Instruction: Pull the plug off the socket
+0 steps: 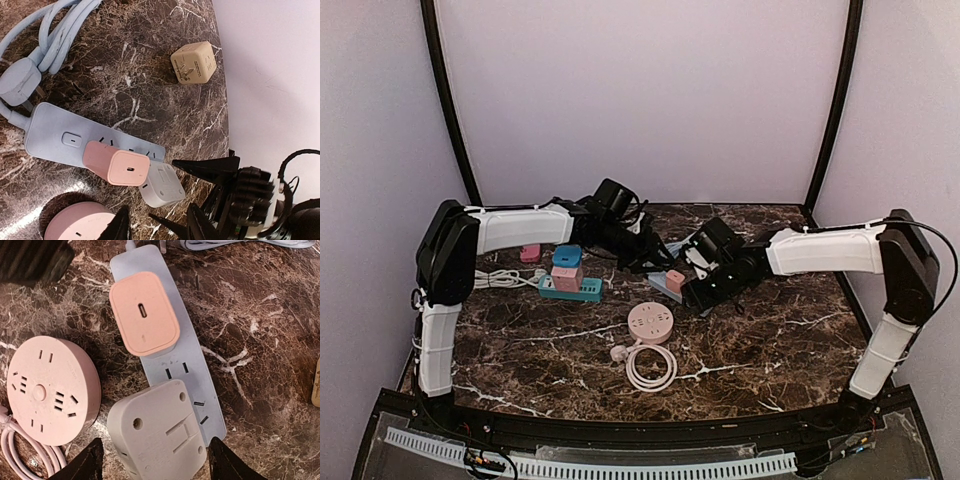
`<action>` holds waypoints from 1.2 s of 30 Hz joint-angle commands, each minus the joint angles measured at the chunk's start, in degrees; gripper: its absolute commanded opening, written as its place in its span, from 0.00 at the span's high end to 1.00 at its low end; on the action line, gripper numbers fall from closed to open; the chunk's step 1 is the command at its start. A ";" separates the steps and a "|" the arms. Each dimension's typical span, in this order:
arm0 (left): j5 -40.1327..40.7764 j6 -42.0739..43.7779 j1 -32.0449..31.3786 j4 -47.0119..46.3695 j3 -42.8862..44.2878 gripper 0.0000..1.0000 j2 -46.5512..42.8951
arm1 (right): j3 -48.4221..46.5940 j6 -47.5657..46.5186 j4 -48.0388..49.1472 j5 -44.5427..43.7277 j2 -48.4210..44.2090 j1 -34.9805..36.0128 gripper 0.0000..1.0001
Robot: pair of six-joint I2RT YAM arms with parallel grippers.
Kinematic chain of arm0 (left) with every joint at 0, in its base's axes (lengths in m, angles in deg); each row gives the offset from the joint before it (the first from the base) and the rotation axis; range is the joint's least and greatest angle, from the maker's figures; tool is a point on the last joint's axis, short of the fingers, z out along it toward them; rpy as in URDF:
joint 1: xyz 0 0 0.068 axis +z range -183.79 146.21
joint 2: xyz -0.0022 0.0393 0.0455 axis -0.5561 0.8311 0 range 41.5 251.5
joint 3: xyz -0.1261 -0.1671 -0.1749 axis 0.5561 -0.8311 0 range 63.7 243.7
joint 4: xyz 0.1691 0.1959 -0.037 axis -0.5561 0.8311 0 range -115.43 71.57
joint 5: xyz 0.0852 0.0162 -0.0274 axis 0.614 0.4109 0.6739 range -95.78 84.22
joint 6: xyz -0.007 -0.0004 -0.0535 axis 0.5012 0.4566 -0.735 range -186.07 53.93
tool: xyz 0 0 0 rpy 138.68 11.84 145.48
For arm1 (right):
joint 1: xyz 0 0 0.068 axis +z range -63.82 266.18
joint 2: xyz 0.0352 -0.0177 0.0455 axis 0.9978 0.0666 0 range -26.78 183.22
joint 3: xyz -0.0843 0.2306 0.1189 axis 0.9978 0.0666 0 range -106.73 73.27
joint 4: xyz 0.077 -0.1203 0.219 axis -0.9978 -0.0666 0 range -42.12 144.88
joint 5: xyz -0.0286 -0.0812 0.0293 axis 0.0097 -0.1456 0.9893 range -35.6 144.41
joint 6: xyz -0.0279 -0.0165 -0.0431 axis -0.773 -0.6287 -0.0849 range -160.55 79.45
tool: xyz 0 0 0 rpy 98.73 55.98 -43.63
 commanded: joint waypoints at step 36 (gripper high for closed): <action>-5.75 -8.76 -0.55 -11.92 -1.43 0.87 5.58 | -3.08 6.71 -0.13 -1.79 1.60 1.81 0.93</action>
